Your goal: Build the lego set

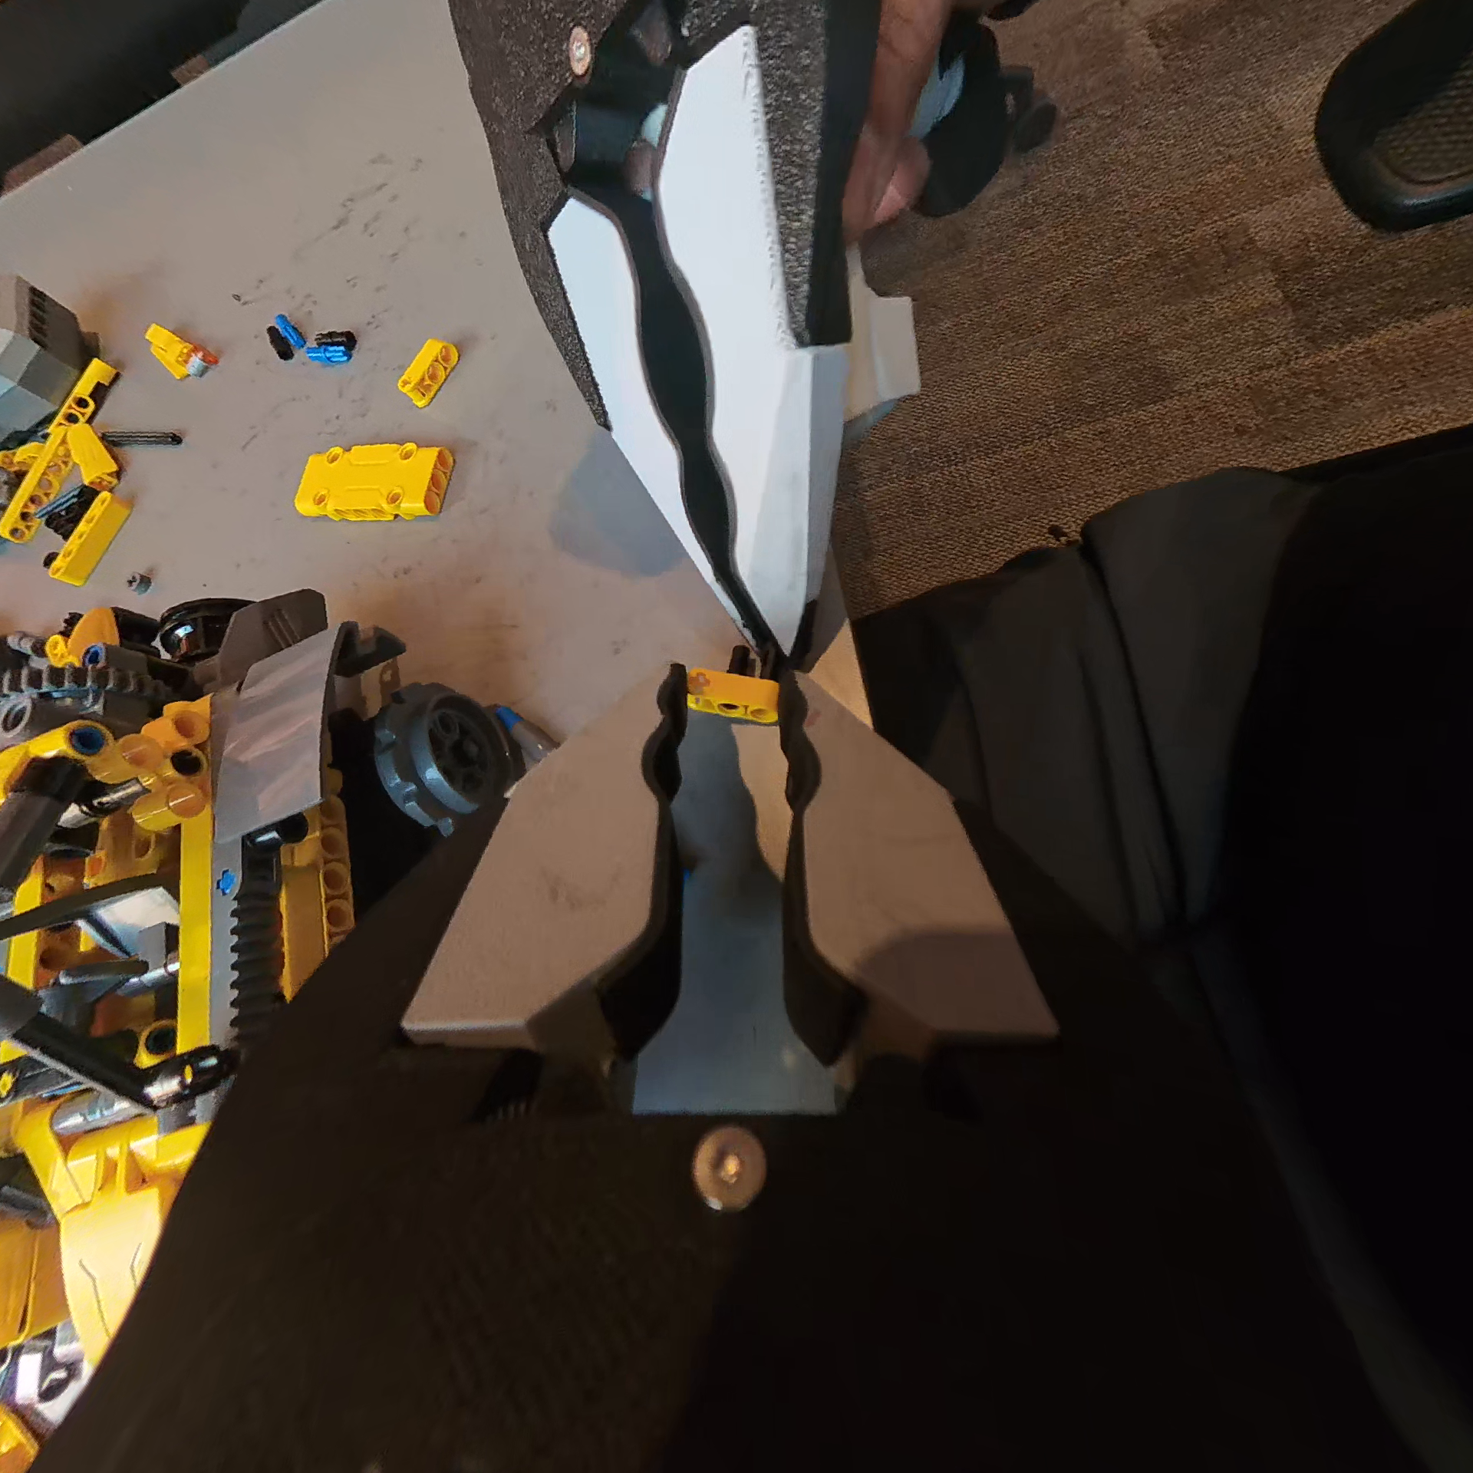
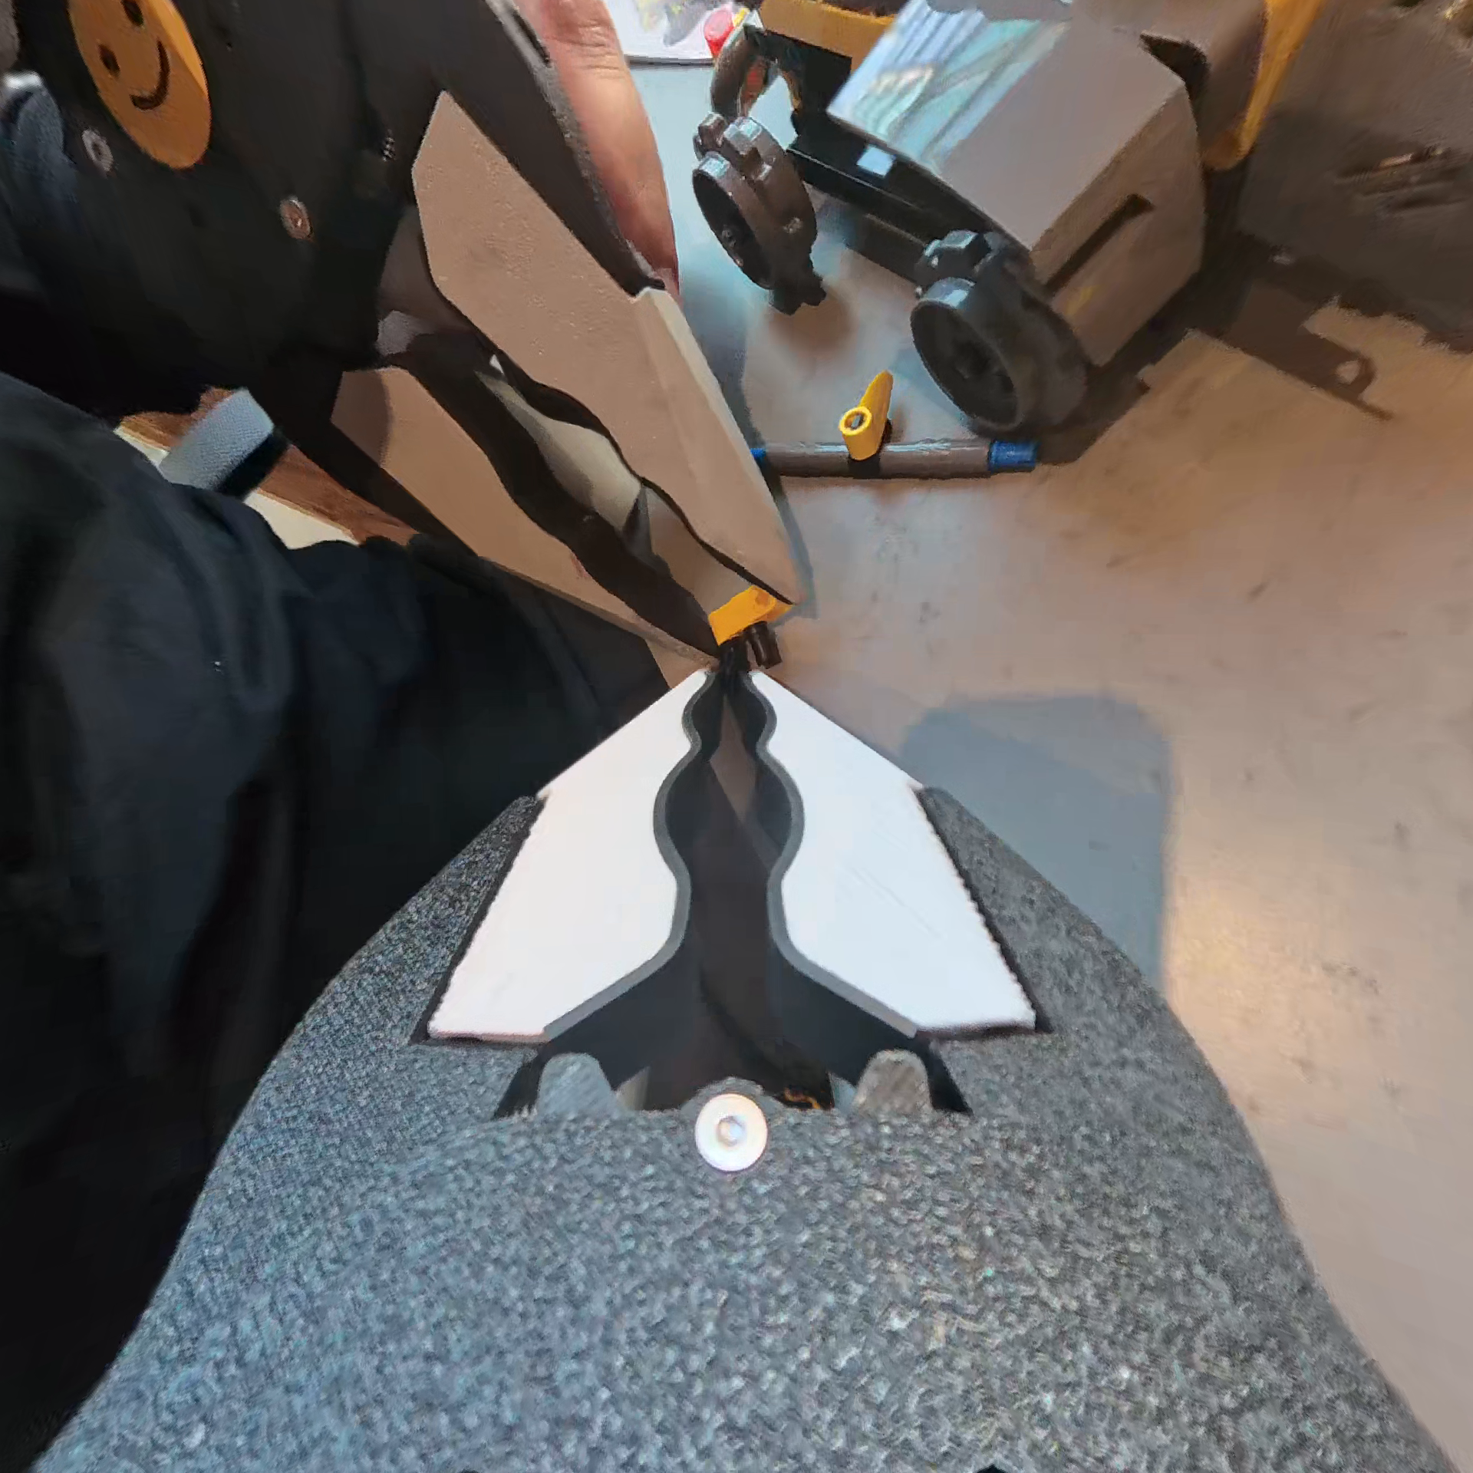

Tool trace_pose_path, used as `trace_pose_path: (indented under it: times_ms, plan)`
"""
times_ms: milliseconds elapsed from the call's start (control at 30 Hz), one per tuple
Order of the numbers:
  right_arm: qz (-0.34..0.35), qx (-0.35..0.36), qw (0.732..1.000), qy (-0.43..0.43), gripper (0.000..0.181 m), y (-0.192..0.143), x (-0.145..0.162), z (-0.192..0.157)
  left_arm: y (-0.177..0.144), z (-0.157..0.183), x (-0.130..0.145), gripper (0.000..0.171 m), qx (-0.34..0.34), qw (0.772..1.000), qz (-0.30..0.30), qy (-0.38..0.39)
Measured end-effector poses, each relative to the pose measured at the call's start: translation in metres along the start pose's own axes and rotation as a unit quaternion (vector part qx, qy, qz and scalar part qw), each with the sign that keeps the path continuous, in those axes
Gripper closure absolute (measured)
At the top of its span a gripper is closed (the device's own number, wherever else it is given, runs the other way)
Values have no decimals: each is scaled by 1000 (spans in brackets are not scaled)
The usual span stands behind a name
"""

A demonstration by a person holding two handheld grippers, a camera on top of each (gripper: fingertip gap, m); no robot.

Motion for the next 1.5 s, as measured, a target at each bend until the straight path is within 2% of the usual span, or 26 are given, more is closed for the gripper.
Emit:
trace_pose_path:
  times_ms: [100, 167, 233, 367, 500, 633, 833, 1067, 1233, 1400, 1500]
  plan:
    - [3, 35, 997, -63, 179, 4, -1, -6, -2, 1, 1, 152, 7, 1000, 4, 0]
    - [-5, 87, 987, -135, 179, 6, -2, -11, -3, 1, 2, 152, 6, 1000, 5, 7]
    - [-11, 118, 978, -170, 178, 7, -3, -13, -3, 0, 3, 152, 9, 1000, 5, -1]
    - [-1, 124, 980, -154, 177, 7, -4, -9, -4, -2, 5, 149, 16, 999, 0, -36]
    - [-1, 123, 980, -157, 177, 7, -3, -9, -7, -4, 8, 136, 19, 998, -3, -60]
    - [-6, 130, 978, -165, 177, 3, -2, -8, -17, -6, 15, 135, 22, 997, -17, -70]
    - [13, 131, 978, -165, 177, -4, 0, -6, -23, 2, 16, 142, 42, 993, -16, -109]
    - [30, 134, 977, -165, 177, -8, 2, -6, -26, -10, 13, 147, 14, 997, -45, -66]
    - [44, 131, 977, -162, 177, -11, 3, -9, -20, -19, 17, 149, 35, 995, -81, -52]
    - [51, 183, 972, -136, 177, -23, 2, 12, -15, -11, 17, 163, 42, 995, -86, -39]
    - [56, 187, 969, -153, 177, -28, -3, 19, -12, -9, 14, 164, 34, 996, -81, -32]
Point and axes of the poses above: each gripper's, where its closed fingertips meet, y out along the fingers, x out of its underside, z = x × y across the jaws, the point moved 5 cm from there along -y, back along the fingers, and after that the axes turned 12 degrees about y, right-handed, at the moved point
